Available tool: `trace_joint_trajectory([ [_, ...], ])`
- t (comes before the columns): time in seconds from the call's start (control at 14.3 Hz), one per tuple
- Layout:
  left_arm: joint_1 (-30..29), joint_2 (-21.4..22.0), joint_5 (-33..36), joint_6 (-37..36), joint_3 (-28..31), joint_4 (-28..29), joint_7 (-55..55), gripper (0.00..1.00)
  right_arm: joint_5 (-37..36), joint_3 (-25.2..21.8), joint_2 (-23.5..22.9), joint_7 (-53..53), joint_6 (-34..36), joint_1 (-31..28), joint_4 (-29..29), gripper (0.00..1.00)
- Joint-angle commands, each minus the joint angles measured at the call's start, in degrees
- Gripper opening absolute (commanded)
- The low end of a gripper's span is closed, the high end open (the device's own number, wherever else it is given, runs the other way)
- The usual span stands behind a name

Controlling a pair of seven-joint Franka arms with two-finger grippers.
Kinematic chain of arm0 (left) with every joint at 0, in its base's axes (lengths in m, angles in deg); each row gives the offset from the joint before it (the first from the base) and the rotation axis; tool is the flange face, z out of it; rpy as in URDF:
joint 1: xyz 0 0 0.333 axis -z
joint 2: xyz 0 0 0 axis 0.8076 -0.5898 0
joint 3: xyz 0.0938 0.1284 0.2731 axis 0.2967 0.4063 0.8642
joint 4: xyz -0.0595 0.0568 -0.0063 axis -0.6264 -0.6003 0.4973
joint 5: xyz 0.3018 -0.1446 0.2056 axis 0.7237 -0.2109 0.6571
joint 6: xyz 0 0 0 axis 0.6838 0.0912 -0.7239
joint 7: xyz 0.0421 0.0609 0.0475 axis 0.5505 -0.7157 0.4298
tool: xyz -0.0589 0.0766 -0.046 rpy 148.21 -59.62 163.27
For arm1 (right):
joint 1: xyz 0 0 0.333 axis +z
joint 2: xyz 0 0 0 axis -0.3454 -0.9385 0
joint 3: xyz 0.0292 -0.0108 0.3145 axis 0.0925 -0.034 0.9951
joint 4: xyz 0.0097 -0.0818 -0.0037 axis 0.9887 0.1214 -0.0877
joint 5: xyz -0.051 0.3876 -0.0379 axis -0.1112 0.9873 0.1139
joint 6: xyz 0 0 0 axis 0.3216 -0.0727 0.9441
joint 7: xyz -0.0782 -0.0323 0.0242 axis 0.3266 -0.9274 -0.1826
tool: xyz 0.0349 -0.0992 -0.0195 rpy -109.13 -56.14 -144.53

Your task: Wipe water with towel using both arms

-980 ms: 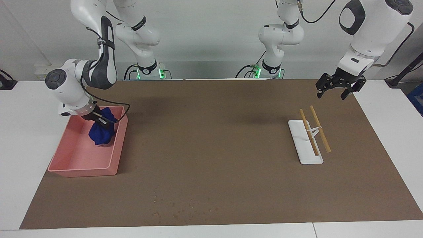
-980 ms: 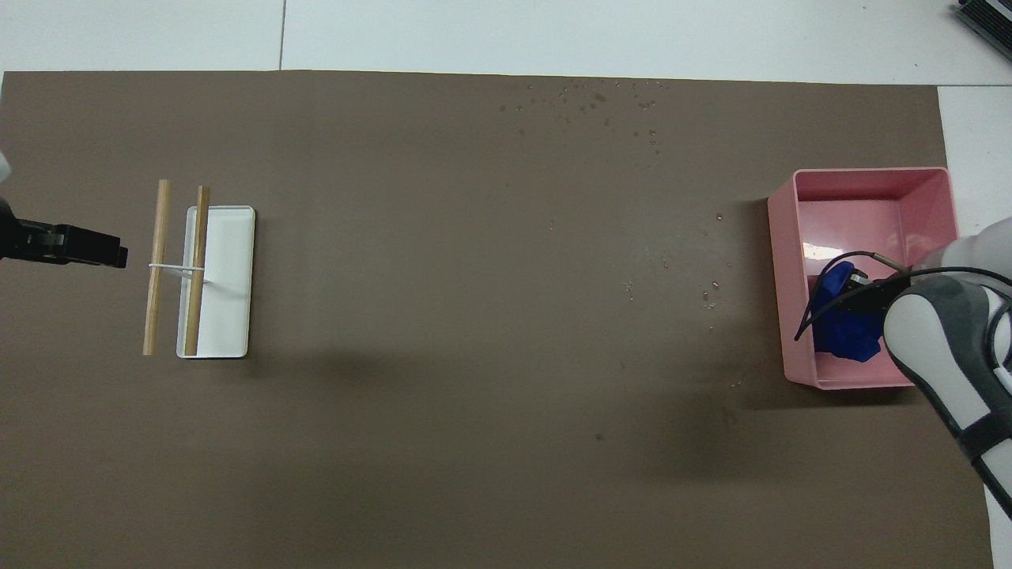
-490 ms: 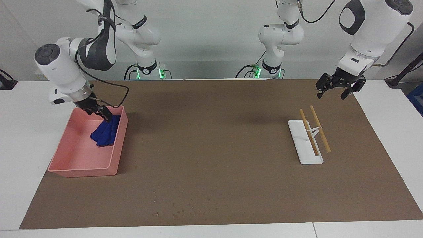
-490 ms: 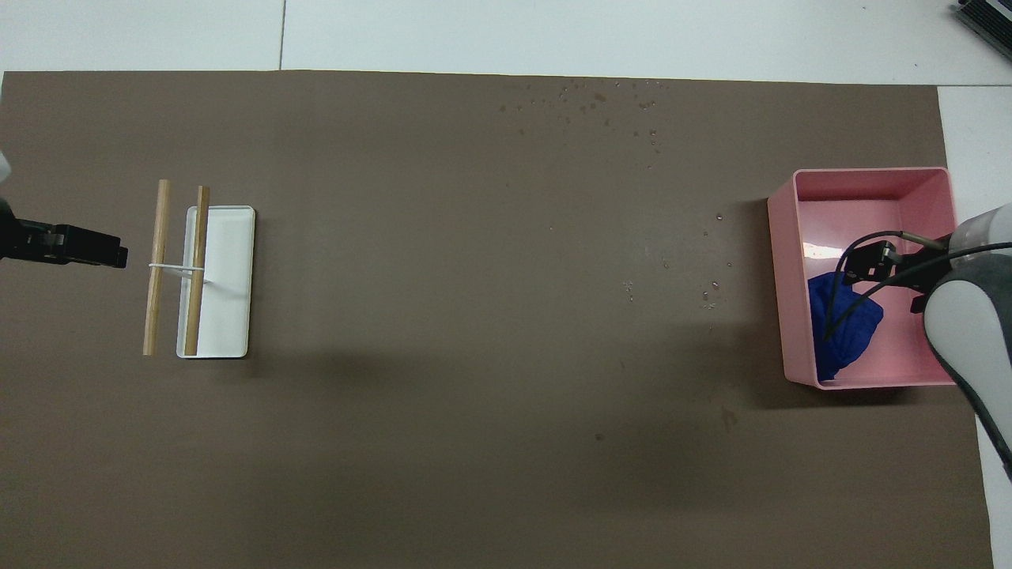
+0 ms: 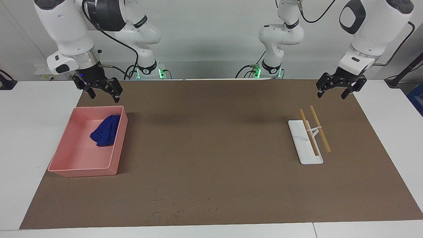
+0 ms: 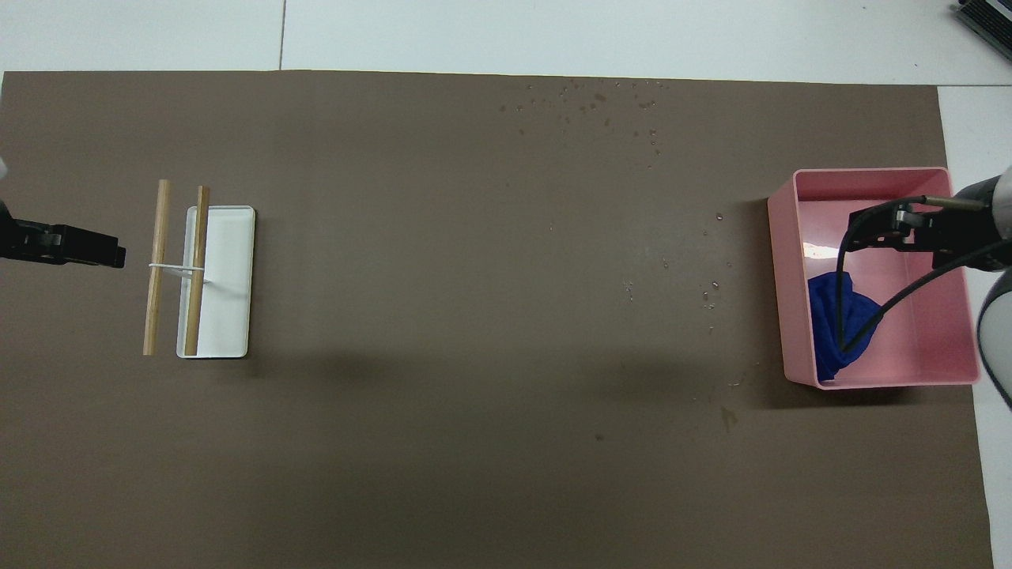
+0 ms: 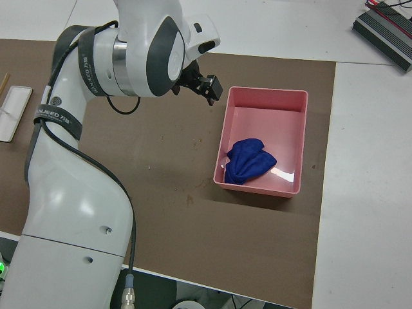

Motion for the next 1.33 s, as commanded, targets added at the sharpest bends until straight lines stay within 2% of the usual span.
trace_joint_trajectory([
  [0.0,0.73,0.67,0.6,-1.02,0.71,-0.23,-0.43,1.0,-0.87,0.05,-3.52,-1.32,6.14,1.62,-9.39,1.0],
  [0.28,0.73,0.67,0.6,-1.2,0.8,-0.41,-0.52,1.0,-0.35,-0.13,-2.38,-1.5,8.7,0.93,-8.01,1.0],
  [0.49,0.56,1.11,0.6,-1.2,0.88,-0.41,-0.52,1.0,-0.35,-0.13,1.04,-1.41,8.62,0.93,-2.74,1.0],
  [1.26,0.29,1.55,0.52,-1.37,0.97,-0.23,-0.43,1.0,-0.17,-0.22,1.32,-0.97,8.36,1.02,-1.76,1.0],
])
